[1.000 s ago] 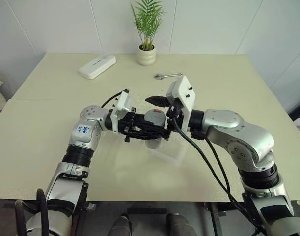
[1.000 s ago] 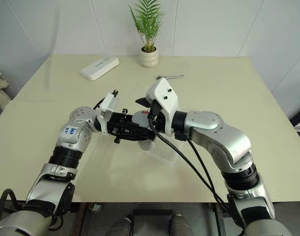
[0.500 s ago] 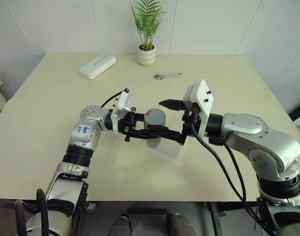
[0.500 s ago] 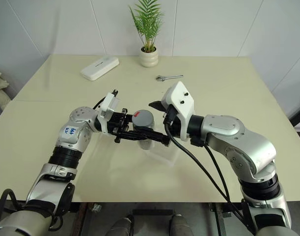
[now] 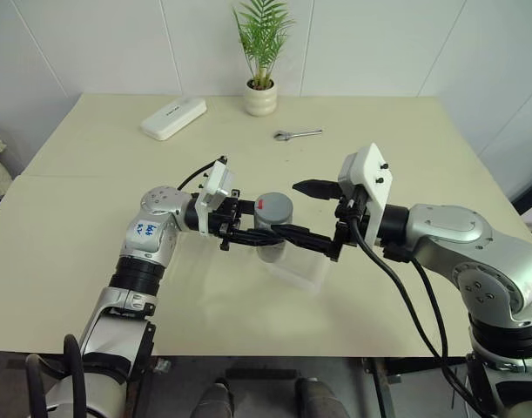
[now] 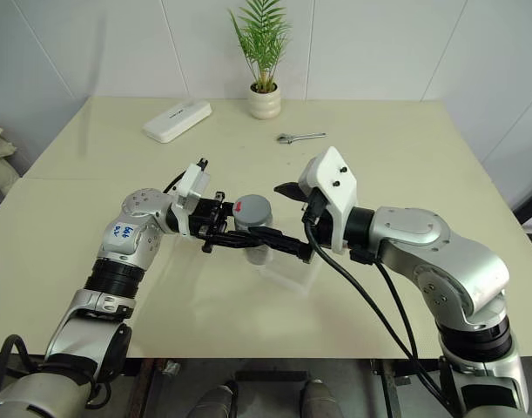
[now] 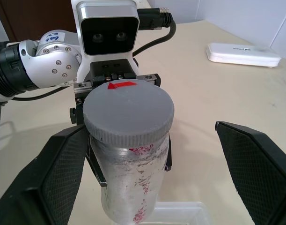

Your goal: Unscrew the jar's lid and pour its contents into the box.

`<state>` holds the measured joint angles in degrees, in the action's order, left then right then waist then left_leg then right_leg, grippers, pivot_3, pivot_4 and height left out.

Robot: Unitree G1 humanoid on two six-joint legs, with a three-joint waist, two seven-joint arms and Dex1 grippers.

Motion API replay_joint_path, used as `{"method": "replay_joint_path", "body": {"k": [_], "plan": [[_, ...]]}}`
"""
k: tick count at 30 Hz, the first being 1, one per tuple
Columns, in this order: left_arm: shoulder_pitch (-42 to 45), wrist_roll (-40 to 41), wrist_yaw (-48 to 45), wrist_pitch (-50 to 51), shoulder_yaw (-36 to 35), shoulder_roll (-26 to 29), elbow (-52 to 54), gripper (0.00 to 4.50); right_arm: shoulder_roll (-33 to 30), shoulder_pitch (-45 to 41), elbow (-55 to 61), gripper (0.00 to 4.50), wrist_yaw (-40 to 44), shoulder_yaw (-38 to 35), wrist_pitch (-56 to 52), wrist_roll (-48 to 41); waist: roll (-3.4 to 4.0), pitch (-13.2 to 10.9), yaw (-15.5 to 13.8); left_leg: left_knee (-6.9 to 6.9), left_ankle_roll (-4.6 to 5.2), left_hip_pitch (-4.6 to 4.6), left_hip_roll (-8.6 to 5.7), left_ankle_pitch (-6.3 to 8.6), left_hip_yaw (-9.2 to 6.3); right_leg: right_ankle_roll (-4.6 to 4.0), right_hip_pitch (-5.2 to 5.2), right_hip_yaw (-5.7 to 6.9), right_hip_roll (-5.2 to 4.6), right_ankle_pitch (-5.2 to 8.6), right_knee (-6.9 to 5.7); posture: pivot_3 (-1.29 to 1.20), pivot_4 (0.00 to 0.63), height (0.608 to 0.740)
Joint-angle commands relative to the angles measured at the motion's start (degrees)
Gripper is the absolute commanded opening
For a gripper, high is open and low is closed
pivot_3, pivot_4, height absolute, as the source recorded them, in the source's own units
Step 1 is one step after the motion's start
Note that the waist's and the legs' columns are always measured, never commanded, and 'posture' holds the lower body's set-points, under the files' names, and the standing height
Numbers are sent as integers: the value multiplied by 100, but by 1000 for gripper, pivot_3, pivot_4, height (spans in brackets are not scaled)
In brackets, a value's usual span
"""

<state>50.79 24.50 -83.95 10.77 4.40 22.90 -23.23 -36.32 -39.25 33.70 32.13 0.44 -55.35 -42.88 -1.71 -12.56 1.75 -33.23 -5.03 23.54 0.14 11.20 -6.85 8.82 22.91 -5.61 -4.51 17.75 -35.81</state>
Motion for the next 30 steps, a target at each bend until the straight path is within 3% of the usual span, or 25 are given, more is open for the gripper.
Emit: {"method": "replay_joint_path", "body": {"k": [1,18,30], "plan": [[10,80,-146,-81,-42,18,194,1984,-190,42,100,4474,-138,-376,-18,31,0,0,0,0,0,0,0,0,0,0,0,0,0,0,0,0,150,740],[99,32,-184,-175,-63,-7,15,1984,-569,256,360,4474,115,-612,-168,-517,0,0,-7,0,0,2,0,0,0,0,0,0,0,0,3,0,150,740],[229,-16,-218,-359,-57,-56,-221,1984,-240,-149,338,4474,-343,-528,-281,-1085,0,0,1,-2,0,1,0,0,0,0,0,0,0,0,1,0,150,740]]}}
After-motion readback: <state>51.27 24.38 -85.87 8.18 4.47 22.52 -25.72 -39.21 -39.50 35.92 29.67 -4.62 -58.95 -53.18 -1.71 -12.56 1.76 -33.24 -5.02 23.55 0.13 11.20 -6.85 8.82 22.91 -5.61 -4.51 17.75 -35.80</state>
